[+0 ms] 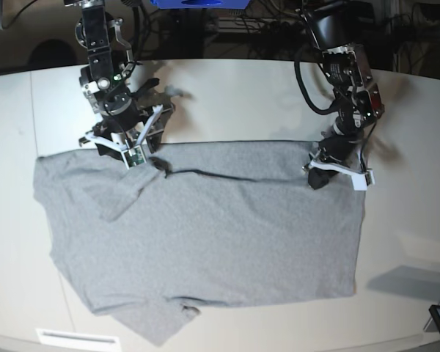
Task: Fold the T-shirt properly
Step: 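Drag the held corner along the shoulder edge toward the right gripper, then shift the right gripper along the shoulder edge toward the left gripper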
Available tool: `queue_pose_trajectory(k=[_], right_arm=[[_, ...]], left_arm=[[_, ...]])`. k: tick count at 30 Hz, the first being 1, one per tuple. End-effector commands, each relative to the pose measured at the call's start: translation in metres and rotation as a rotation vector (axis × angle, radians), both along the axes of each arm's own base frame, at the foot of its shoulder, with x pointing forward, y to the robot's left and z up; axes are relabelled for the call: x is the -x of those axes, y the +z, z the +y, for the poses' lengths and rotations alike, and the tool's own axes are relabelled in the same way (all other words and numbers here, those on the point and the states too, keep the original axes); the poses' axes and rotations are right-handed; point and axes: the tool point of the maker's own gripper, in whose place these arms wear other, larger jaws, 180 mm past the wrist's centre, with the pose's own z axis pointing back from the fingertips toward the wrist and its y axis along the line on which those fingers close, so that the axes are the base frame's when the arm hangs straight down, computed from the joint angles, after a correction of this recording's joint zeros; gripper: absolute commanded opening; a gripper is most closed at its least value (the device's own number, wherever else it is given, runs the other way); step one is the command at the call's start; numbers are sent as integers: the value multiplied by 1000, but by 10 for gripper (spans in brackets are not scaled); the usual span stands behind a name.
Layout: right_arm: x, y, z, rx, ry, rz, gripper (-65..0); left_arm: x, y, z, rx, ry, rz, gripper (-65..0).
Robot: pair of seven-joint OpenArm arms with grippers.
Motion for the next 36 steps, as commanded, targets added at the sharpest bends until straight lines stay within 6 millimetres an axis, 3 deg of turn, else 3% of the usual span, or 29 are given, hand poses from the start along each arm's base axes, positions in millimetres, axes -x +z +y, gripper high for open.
queue_pose_trajectory(k=[1, 10, 17, 22, 24, 27, 28, 33, 36], right_arm=[[-8, 12, 1, -11, -2, -45, -306], [-8, 13, 1, -12, -2, -51, -306], [-19, 52, 3, -26, -3, -154, -306], [-6, 54, 43, -60, 131, -143, -308], [0, 54, 62, -77, 192, -136, -366], [6, 55, 81, -97, 242, -132, -602], [6, 54, 84, -100, 247, -128, -650], [-5, 32, 80, -57, 244, -58, -646], [-11, 30, 77, -50, 237, -57, -649]], left_arm=[[-12, 18, 10, -9, 25, -62, -650], [-14, 23, 26, -7, 72, -76, -650], [0, 38, 46, -60, 104, -103, -650], [16, 59, 44, -155, 46, -131, -650], [22, 58, 48, -181, 38, -119, -650], [30, 49, 58, -275, 32, -65, -650], [32, 46, 61, -315, 30, -46, -650], [39, 38, 67, -384, 22, 1, -650], [41, 38, 68, -387, 22, 4, -650]])
